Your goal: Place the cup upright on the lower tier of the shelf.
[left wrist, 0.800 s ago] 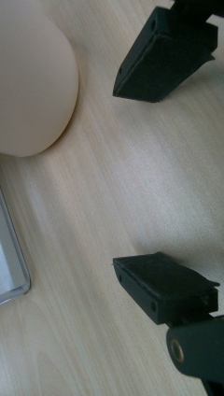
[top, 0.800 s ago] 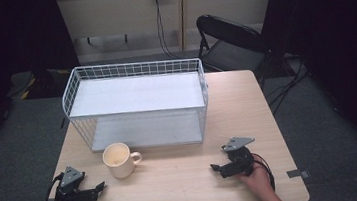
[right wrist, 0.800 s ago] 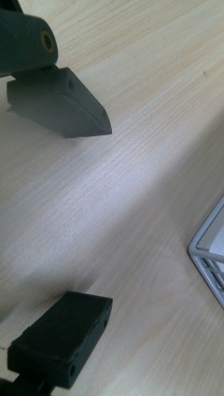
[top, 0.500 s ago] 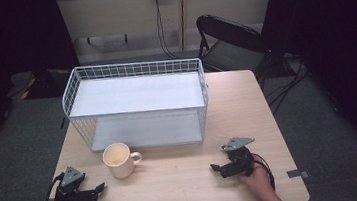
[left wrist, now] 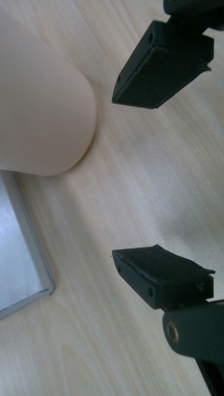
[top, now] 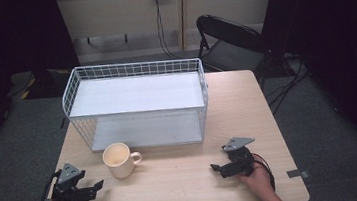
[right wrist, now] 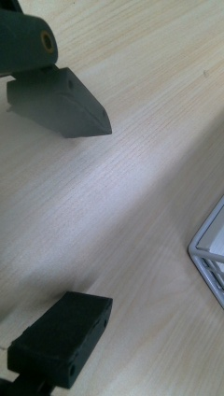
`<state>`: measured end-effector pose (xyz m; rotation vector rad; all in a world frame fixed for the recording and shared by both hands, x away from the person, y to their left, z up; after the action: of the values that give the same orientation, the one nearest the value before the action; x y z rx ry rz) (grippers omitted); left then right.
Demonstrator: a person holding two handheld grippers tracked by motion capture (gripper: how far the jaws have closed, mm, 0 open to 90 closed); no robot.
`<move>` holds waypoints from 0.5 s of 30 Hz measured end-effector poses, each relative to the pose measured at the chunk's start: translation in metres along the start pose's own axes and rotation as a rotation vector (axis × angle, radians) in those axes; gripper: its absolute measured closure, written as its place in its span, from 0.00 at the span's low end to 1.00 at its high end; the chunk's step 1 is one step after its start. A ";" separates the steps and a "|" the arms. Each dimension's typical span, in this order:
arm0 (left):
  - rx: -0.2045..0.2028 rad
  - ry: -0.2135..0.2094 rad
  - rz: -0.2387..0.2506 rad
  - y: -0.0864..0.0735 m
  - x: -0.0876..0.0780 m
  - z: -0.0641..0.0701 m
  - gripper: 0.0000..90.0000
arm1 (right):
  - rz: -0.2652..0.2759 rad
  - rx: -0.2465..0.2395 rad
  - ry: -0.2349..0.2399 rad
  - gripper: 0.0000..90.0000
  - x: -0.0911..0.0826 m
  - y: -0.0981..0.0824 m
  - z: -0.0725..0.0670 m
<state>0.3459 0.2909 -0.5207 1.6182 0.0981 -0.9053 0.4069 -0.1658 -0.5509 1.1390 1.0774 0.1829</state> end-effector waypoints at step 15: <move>-0.008 -0.026 0.000 0.024 -0.008 0.008 0.25 | 0.001 0.000 -0.001 0.15 0.000 0.000 0.000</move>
<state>0.3484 0.2806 -0.4965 1.5985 0.0835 -0.9252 0.4070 -0.1657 -0.5509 1.1394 1.0764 0.1831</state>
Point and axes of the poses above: each handheld gripper's, and its own axes: x roughly forward along the jaws, y roughly out of its top, z roughly to its right, the point moved 7 cm from there along x, roughly forward along the jaws, and after that the axes turned 6 degrees about z, right-handed, at the moved point
